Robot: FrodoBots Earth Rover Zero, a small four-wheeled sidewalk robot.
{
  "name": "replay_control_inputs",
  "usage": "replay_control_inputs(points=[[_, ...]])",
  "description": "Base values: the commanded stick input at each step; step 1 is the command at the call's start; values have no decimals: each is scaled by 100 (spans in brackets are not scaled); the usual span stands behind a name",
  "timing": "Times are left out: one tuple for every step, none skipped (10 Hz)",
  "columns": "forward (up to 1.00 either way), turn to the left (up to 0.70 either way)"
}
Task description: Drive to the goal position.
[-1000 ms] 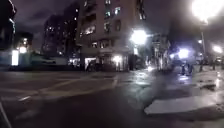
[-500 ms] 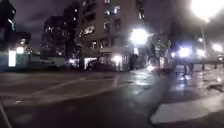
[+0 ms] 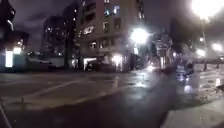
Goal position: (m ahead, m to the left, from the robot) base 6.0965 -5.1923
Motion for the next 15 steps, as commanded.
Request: replay_control_inputs(points=[[45, 0], [45, 0], [45, 0], [45, 0], [45, 0], [45, 0], [45, 0], [45, 0], [45, 0], [45, 0], [45, -15], [45, -21], [45, -14], [45, -4], [45, 0]])
